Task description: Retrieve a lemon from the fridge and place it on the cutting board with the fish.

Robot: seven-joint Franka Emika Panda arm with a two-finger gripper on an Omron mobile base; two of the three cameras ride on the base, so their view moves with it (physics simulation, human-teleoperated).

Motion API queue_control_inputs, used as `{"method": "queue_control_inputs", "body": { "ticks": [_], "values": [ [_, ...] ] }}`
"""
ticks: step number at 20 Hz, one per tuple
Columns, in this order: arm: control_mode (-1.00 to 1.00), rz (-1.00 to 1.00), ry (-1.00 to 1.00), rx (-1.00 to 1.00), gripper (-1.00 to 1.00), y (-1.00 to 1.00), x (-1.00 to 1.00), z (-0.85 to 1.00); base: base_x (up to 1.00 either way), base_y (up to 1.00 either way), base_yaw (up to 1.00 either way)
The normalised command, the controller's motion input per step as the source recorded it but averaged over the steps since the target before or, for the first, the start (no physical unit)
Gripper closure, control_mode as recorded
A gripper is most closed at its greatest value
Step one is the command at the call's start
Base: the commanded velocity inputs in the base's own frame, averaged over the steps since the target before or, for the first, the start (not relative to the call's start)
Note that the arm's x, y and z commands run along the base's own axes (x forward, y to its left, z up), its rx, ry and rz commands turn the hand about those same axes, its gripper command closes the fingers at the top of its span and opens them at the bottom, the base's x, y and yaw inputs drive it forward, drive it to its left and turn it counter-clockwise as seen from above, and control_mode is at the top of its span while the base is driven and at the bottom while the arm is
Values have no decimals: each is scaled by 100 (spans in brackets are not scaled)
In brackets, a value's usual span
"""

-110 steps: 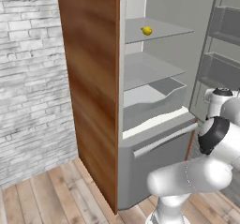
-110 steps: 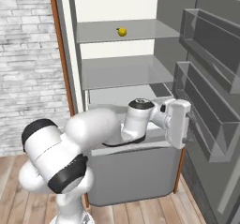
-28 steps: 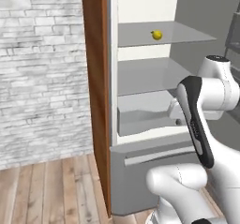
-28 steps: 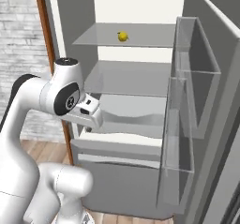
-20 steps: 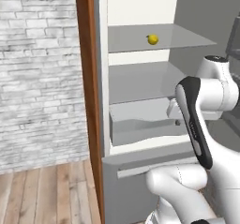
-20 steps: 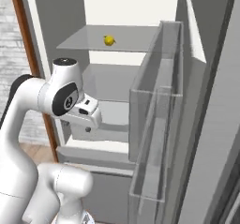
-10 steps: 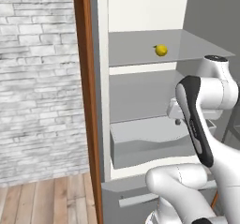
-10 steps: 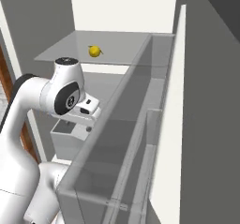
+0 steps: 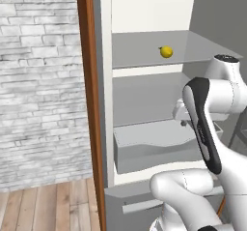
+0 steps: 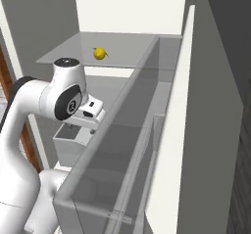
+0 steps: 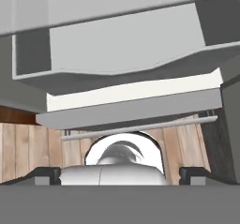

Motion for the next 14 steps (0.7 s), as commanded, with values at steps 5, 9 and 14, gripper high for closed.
{"method": "queue_control_inputs", "body": {
  "ticks": [5, 9, 14],
  "values": [
    [-100, 3, -27, -13, -100, 1, -3, 63, 0, 0, 0],
    [-100, 1, -26, -3, -100, 14, -3, 96, 0, 0, 0],
    [-100, 1, -36, -1, -100, 16, -6, 86, 0, 0, 0]
  ]
}}
